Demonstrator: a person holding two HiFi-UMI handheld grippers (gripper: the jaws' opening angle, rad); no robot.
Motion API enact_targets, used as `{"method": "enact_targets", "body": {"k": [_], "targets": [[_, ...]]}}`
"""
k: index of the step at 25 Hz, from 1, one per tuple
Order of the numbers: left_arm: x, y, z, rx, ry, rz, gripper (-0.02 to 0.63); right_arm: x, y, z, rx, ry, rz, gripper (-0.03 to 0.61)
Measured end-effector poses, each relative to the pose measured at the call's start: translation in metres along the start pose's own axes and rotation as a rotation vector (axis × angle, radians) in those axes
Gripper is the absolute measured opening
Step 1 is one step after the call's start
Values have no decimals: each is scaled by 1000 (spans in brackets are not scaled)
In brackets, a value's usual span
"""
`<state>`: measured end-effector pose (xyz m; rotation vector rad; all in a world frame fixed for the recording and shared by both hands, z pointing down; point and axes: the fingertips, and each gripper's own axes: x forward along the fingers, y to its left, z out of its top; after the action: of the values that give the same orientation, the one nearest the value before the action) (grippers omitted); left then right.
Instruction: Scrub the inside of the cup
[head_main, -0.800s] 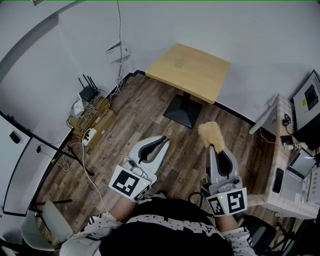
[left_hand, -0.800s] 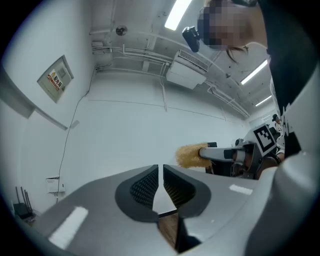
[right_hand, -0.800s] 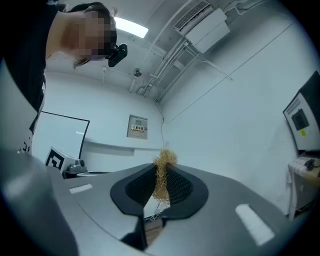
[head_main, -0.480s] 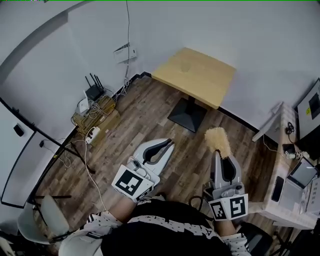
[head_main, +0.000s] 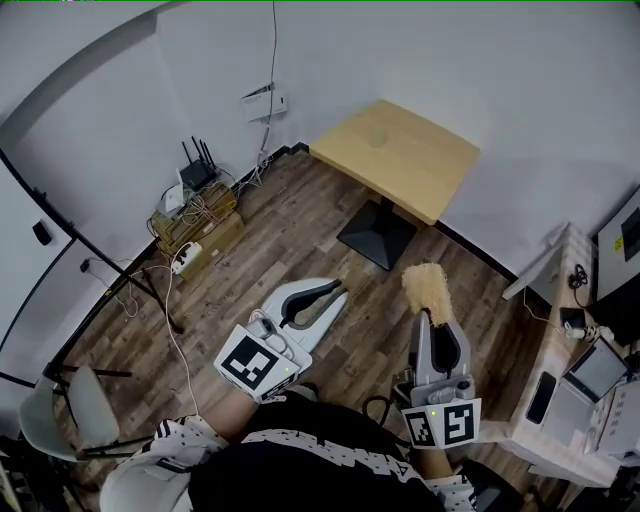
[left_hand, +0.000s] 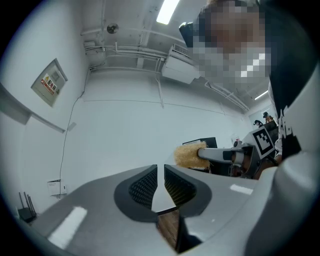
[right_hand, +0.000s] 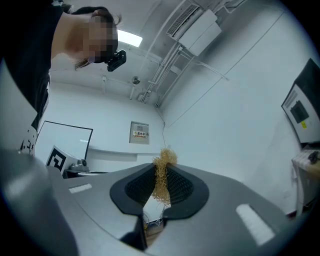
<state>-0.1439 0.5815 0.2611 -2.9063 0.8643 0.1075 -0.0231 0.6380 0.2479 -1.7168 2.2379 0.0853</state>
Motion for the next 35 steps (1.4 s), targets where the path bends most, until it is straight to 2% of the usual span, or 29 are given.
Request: {"method": "enact_targets", "body": {"k": [6,12,17,22,29,35], "targets": [[-3,-5,-4,34,49,51,41,-7,1,-8,-1,15,40,64],[13,-13,-14,19,67,2,32,-4,-13,-10,-28,29,15,64],[40,9,-20,-14,25,-50,6,14,-30,-15,-59,45,-50,66],[75,48,-24,-27,-2,-132,2,64,-44,-28,-102,56,-90,66],[111,136,-33,-42,-11,-106,2,145,-54,-49,-122,76,-107,66],[129,201,-43,-40,-17,-99,2,208,-56,-75,-93,98,-116,66]]}}
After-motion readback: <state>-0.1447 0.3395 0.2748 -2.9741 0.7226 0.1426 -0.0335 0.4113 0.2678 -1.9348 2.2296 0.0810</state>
